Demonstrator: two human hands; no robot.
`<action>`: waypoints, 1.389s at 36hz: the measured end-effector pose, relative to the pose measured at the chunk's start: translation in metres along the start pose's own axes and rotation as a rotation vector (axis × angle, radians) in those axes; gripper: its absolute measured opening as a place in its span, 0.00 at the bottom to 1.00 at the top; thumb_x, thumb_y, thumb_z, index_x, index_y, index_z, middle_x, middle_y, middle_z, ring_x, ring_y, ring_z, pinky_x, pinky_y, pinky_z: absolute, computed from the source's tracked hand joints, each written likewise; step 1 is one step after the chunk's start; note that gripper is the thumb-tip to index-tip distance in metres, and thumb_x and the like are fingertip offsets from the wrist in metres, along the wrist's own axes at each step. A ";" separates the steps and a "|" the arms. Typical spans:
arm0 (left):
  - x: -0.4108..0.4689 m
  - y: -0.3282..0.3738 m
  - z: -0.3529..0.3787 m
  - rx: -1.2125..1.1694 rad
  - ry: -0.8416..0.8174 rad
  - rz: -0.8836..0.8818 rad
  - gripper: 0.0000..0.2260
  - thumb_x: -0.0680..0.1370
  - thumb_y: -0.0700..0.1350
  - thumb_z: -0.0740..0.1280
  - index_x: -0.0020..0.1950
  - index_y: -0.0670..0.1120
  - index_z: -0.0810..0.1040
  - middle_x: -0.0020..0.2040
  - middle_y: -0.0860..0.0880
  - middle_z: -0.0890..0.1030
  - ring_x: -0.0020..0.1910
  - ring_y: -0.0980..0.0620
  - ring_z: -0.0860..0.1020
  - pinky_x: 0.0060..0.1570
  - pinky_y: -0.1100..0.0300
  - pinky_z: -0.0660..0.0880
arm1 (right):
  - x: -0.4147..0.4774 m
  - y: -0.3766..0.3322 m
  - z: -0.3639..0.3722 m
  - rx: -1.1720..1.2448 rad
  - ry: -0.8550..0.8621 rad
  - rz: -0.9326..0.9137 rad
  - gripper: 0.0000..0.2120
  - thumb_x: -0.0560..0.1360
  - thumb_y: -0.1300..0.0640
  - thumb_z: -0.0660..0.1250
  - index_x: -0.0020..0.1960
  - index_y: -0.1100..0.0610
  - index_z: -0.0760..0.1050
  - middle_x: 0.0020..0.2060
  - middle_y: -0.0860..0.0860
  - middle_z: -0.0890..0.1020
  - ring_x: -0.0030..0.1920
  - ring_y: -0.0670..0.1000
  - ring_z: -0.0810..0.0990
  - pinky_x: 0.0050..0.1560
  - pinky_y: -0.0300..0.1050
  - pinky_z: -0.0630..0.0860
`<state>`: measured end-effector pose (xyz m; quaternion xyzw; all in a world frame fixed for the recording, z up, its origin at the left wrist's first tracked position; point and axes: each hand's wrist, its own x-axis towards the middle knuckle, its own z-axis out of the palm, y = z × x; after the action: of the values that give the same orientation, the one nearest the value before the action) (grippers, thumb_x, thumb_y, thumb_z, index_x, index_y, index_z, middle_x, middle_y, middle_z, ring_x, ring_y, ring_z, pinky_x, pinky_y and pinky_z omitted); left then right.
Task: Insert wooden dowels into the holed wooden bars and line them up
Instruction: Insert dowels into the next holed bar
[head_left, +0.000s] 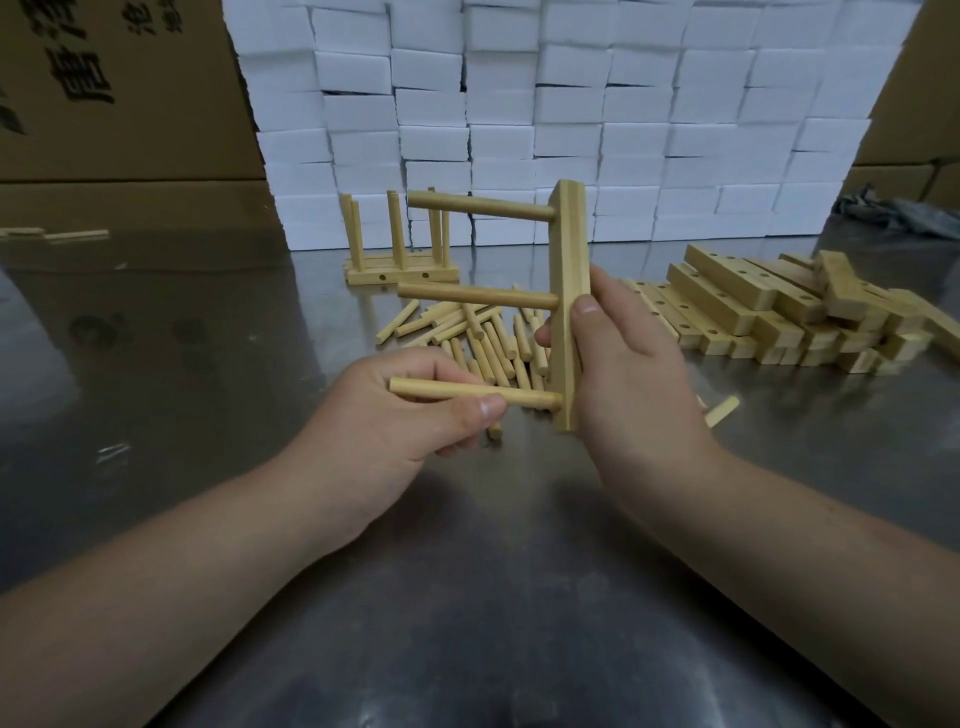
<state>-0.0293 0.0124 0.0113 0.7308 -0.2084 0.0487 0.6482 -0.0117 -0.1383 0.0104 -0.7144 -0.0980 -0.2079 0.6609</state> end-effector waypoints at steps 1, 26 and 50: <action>0.000 -0.001 0.000 0.013 0.003 0.001 0.08 0.60 0.50 0.77 0.32 0.49 0.82 0.27 0.50 0.78 0.29 0.57 0.74 0.31 0.66 0.73 | 0.000 0.000 0.000 -0.003 0.005 -0.005 0.12 0.81 0.55 0.53 0.57 0.43 0.72 0.36 0.43 0.78 0.37 0.33 0.75 0.34 0.28 0.72; -0.003 0.001 0.014 -0.265 0.033 -0.197 0.12 0.56 0.55 0.71 0.23 0.47 0.77 0.23 0.50 0.73 0.23 0.54 0.74 0.26 0.62 0.73 | -0.003 0.001 0.003 -0.031 0.078 -0.113 0.19 0.81 0.54 0.51 0.71 0.54 0.65 0.36 0.40 0.75 0.38 0.29 0.73 0.36 0.23 0.67; 0.007 -0.003 -0.004 0.264 0.163 -0.024 0.05 0.74 0.45 0.67 0.41 0.55 0.80 0.29 0.57 0.78 0.27 0.64 0.73 0.29 0.73 0.69 | 0.002 0.003 0.007 0.461 -0.176 0.168 0.09 0.78 0.65 0.61 0.58 0.64 0.70 0.46 0.56 0.84 0.49 0.51 0.83 0.52 0.44 0.79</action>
<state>-0.0208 0.0144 0.0112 0.8055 -0.1381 0.1271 0.5620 -0.0079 -0.1319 0.0085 -0.5657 -0.1403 -0.0618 0.8102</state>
